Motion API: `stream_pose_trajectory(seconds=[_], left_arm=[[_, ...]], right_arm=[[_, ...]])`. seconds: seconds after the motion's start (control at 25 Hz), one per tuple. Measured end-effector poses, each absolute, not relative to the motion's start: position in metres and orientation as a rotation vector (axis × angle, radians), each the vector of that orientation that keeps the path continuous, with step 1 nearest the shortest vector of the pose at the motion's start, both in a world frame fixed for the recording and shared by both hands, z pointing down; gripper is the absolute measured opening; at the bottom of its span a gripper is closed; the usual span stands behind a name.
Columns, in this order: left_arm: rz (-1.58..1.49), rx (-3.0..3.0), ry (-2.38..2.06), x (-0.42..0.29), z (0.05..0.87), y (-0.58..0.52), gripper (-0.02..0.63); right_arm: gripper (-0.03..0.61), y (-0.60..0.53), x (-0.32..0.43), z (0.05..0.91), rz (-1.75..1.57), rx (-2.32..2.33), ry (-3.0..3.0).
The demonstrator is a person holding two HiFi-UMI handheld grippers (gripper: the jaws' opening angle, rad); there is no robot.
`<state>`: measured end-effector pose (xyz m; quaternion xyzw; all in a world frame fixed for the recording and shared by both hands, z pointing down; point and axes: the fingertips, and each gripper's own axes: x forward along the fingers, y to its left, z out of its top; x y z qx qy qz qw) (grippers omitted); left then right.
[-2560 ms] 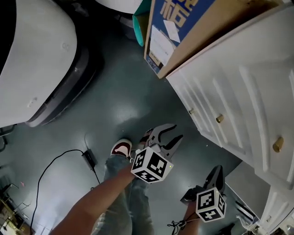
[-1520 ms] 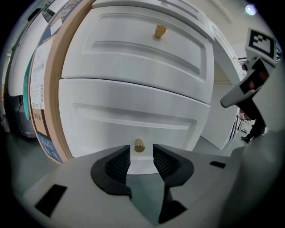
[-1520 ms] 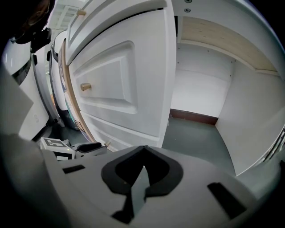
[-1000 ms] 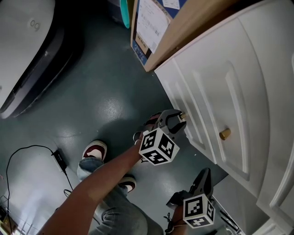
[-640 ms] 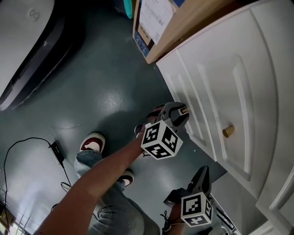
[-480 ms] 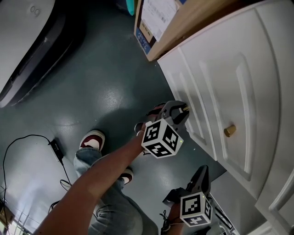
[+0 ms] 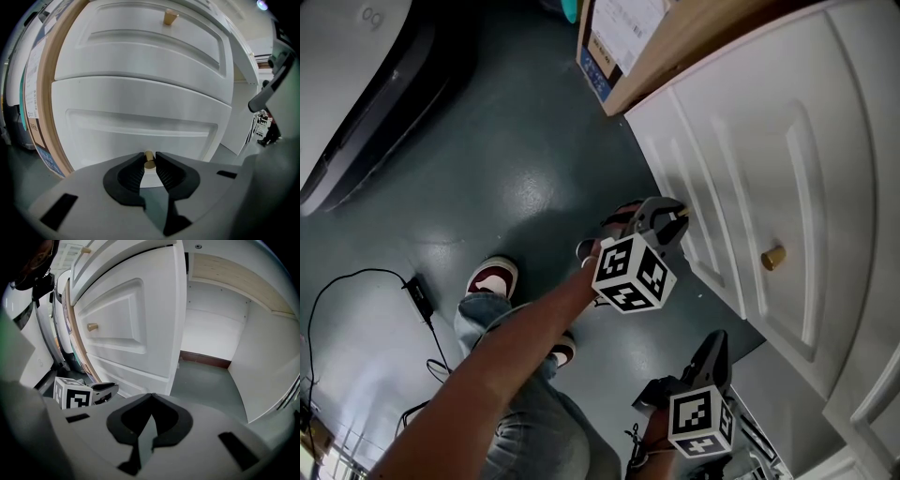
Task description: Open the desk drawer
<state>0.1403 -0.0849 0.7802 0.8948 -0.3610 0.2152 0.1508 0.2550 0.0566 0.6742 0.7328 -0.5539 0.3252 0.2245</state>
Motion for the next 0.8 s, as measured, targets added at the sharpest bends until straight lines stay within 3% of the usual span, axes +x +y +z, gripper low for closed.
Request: stream_pose_trajectory(seconds=[0.8], left_arm=[[0.686, 2.549, -0.975, 0.12, 0.782, -0.058, 0.086]], right_arm=[[0.008, 0.067, 0.249, 0.654, 0.916, 2.026, -1.493]])
